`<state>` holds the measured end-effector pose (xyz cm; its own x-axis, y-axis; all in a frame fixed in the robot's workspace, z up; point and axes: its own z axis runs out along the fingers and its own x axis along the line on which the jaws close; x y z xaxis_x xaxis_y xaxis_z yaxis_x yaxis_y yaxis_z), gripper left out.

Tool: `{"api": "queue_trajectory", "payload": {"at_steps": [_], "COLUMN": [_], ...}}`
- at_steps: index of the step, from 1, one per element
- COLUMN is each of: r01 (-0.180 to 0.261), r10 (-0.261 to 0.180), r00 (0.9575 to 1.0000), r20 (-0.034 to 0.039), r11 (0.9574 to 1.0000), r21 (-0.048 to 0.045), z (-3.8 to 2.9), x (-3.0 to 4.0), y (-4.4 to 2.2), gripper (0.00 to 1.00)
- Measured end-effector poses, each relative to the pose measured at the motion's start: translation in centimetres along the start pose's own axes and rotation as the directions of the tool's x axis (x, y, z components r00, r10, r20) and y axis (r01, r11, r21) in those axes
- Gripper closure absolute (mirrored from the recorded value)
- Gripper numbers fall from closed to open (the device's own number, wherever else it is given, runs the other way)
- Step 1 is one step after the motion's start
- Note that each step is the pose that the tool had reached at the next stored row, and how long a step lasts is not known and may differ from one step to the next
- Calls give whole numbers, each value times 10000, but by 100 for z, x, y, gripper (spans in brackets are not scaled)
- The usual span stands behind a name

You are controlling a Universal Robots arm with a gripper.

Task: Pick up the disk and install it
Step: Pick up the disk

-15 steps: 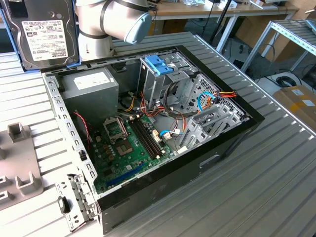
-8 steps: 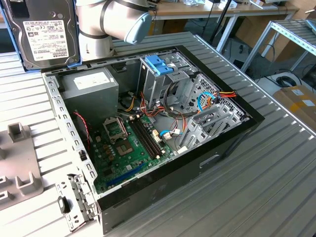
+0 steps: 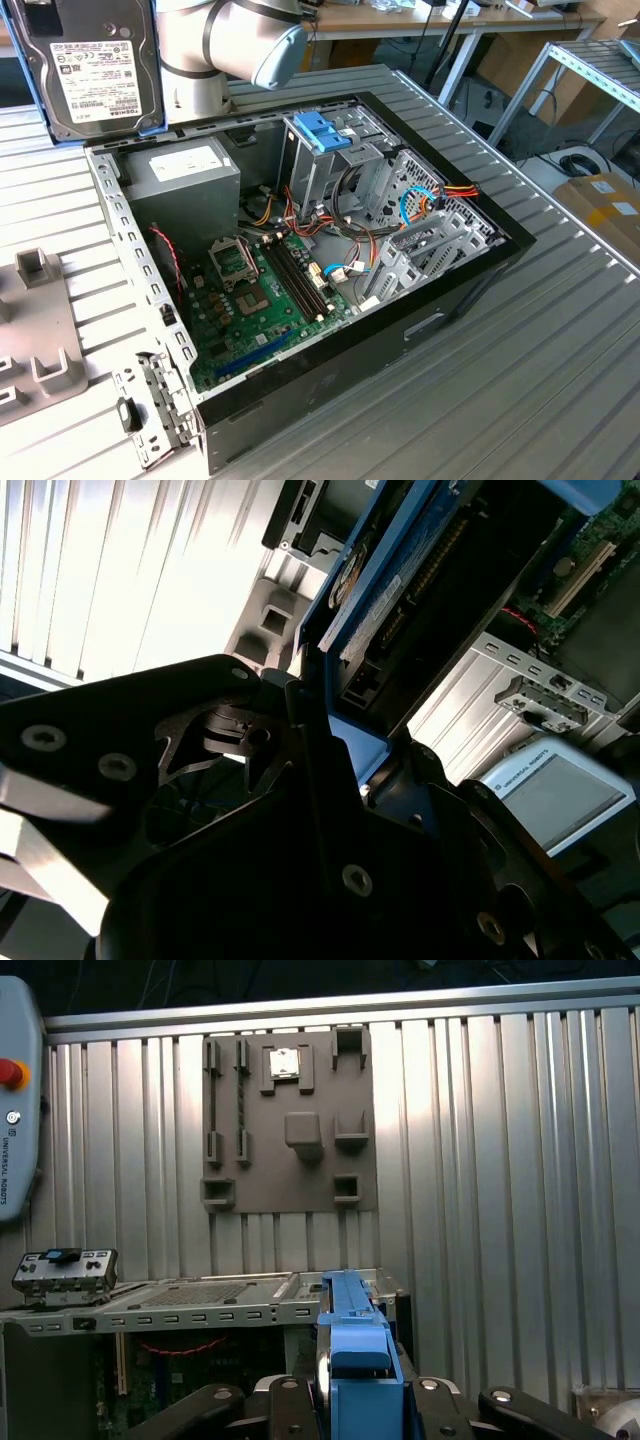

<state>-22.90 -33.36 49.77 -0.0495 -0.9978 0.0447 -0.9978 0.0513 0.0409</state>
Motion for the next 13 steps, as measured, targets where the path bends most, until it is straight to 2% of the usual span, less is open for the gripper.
{"api": "queue_trajectory", "payload": {"at_steps": [13], "r01": [-1], "r10": [1], "r00": [10000], "r20": [-15], "r11": [10000], "r21": [1], "z": [-2], "x": [-4], "y": [-69], "gripper": [63]}}
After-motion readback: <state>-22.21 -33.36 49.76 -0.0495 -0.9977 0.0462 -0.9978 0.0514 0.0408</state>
